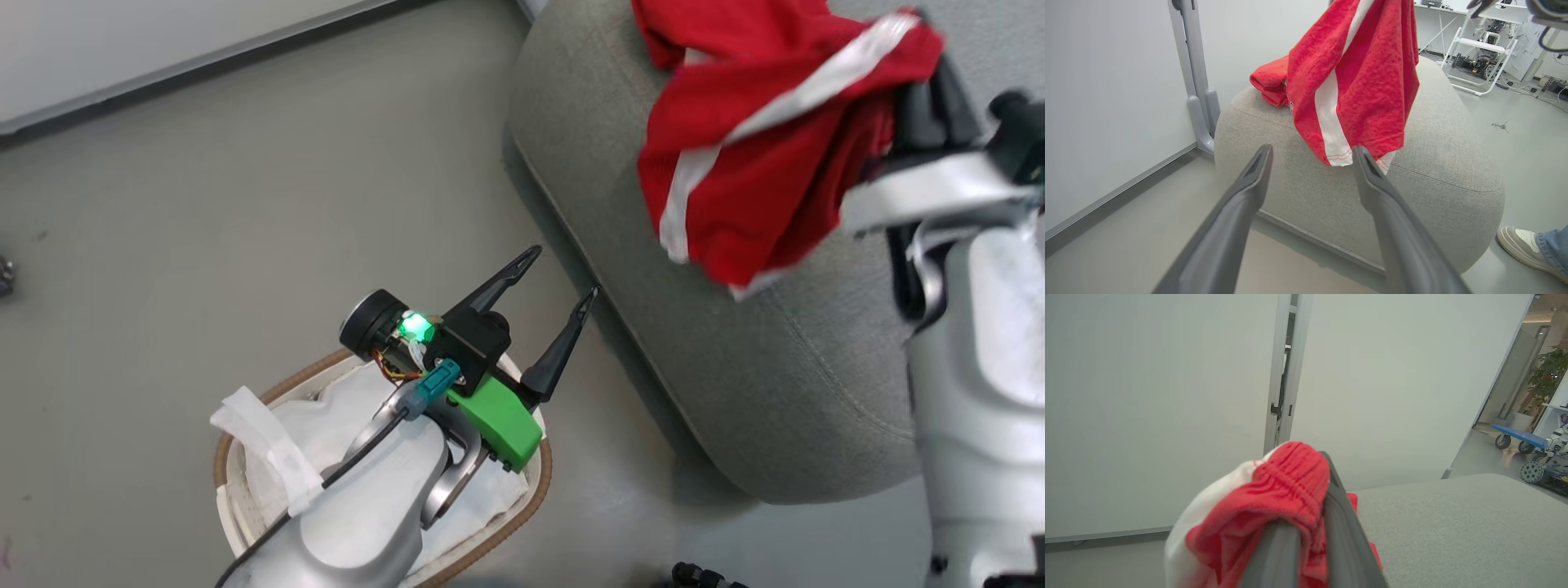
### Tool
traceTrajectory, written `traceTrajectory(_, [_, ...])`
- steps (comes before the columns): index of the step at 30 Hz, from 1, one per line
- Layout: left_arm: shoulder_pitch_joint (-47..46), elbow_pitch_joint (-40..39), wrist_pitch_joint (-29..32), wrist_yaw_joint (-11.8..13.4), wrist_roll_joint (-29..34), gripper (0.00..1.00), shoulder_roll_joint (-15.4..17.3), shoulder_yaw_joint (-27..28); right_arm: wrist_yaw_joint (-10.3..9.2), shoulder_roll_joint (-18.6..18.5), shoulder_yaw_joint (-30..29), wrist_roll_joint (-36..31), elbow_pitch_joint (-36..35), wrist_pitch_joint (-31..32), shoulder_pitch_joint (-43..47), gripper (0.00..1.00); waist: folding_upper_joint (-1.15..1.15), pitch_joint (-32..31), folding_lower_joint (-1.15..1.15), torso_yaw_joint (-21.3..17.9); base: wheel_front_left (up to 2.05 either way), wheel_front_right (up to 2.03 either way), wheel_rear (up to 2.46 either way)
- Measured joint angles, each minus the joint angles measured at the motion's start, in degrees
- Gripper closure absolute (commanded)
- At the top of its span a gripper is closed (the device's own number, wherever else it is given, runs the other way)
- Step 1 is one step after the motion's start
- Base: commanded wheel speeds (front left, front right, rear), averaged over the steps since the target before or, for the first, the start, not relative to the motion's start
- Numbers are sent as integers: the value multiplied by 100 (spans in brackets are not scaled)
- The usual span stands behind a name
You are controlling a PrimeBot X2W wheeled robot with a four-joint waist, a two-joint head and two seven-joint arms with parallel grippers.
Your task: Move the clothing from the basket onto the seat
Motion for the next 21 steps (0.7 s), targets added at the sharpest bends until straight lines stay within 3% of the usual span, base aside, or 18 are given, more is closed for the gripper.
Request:
traceTrajectory(3, [-91,-69,2,8,43,0,59,-7,0,-305,-188,-63,147,1,-633,100,0,143,0,106,0,0,0])
traceTrajectory(12, [-381,-365,122,76,194,0,120,-63,0,-1874,-1146,-463,1077,-2,-2470,100,0,608,0,590,0,0,0])
traceTrajectory(16, [-456,-500,153,111,241,0,146,-79,0,-2203,-1579,-721,1648,-8,-2622,100,0,840,0,825,0,0,0])
traceTrajectory(21, [-597,-671,193,180,303,0,170,-101,0,-2272,-1960,-988,2012,-9,-2393,100,0,1164,0,1054,0,0,0])
